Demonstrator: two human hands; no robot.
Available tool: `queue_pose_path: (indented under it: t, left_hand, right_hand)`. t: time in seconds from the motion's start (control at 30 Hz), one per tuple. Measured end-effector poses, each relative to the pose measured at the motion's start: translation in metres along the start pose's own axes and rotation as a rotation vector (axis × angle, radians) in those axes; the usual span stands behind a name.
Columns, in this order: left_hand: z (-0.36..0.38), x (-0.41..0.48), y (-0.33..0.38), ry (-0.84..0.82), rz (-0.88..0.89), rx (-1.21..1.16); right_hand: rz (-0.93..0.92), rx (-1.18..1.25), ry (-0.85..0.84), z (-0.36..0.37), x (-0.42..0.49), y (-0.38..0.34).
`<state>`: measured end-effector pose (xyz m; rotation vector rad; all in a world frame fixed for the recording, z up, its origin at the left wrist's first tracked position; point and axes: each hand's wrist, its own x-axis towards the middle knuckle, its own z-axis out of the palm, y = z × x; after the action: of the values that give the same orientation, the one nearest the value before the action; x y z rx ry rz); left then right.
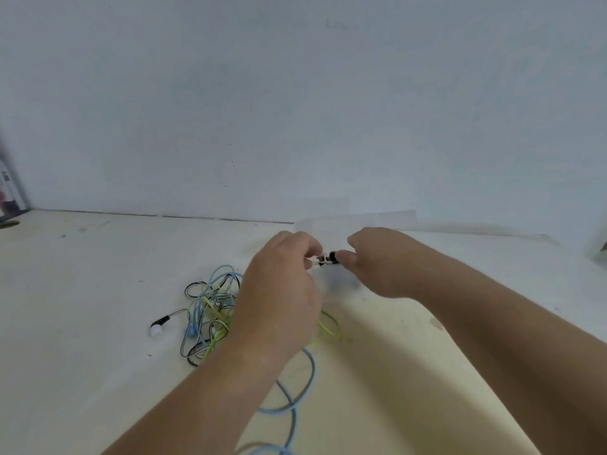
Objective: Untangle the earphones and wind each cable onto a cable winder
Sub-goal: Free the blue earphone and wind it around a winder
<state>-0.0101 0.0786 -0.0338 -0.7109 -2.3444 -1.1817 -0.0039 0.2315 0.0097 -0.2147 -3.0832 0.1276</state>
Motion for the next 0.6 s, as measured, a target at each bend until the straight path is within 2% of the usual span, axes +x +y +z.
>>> queue_pose_path:
  t: [0.1, 0.13, 0.23, 0.27, 0.33, 0.47, 0.6]
  left_hand:
    - [-0.01, 0.005, 0.001, 0.059, -0.087, -0.017]
    - [-0.011, 0.006, 0.002, 0.056, -0.112, -0.022]
    - [-0.011, 0.006, 0.002, 0.025, -0.15, -0.085]
    - [-0.011, 0.006, 0.002, 0.017, -0.149, -0.109]
    - [-0.009, 0.006, 0.0, -0.001, -0.139, -0.134]
    - [-0.007, 0.007, -0.003, -0.079, -0.135, -0.133]
    - [-0.007, 0.007, -0.006, -0.145, -0.126, -0.071]
  right_hand:
    - [-0.119, 0.162, 0.273, 0.011, -0.031, -0.008]
    - [-0.167, 0.23, 0.268, 0.016, -0.04, -0.01]
    - [-0.191, 0.372, -0.019, 0.045, -0.053, -0.011]
    - [-0.202, 0.357, -0.032, 0.055, -0.052, -0.008]
    - [-0.21, 0.395, 0.038, 0.061, -0.048, -0.002]
    - [-0.079, 0.766, 0.122, 0.053, -0.046, 0.018]
    - [-0.075, 0.7, 0.279, 0.048, -0.053, 0.023]
